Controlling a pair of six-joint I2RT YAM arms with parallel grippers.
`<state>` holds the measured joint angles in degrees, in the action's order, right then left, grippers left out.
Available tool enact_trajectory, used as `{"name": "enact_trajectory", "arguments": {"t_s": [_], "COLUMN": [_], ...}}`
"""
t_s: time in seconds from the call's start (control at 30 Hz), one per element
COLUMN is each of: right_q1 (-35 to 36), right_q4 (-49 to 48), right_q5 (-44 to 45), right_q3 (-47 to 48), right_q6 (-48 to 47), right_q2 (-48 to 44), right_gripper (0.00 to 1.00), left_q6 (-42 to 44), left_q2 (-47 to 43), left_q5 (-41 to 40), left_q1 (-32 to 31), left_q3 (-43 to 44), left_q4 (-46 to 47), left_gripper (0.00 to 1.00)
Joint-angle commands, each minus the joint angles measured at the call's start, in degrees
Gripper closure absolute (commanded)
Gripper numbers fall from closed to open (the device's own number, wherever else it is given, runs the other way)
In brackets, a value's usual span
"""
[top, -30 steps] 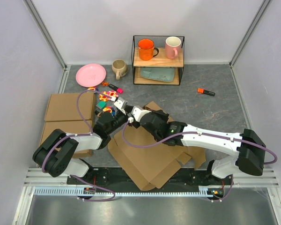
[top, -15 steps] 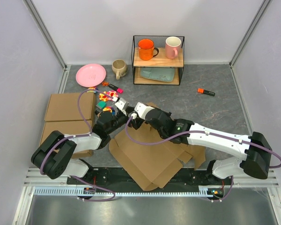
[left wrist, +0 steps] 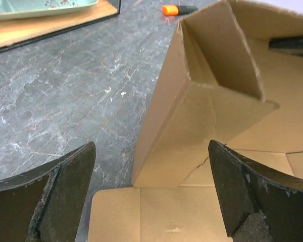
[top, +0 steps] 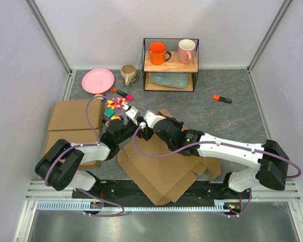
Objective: Fold the paper box
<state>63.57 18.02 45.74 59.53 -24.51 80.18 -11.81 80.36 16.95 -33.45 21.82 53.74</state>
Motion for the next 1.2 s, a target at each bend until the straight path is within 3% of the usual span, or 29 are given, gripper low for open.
{"name": "enact_trajectory", "arguments": {"t_s": [0.0, 0.47, 0.67, 0.93, 1.17], "right_q1": [0.41, 1.56, 1.73, 0.94, 0.33], "right_q4": [1.66, -2.64, -2.46, 1.75, 3.95], "right_q5": [-1.52, 6.21, -3.53, -6.27, -5.75], "right_q3": [0.94, -2.3, -1.87, 1.55, 2.7], "right_q6": [2.79, -2.73, 1.04, 1.57, 1.31], "right_q2": [2.35, 6.48, 2.18, 0.15, 1.99], "right_gripper": [0.98, 1.0, 1.0, 1.0, 1.0], "left_q6": [6.26, 13.22, 12.34, 12.43, 13.05], "left_q2": [1.03, -5.82, -6.09, -7.14, -15.22], "left_q5": [2.21, 6.78, 8.89, 7.75, 6.25], "left_q1": [0.23, 6.29, 7.26, 7.35, 7.26], "left_q3": [2.26, 3.49, 2.87, 2.52, 0.86], "left_q4": [-3.44, -12.08, -10.32, -10.49, -11.72], "left_gripper": [0.01, 0.0, 0.0, 0.01, 0.0]}}
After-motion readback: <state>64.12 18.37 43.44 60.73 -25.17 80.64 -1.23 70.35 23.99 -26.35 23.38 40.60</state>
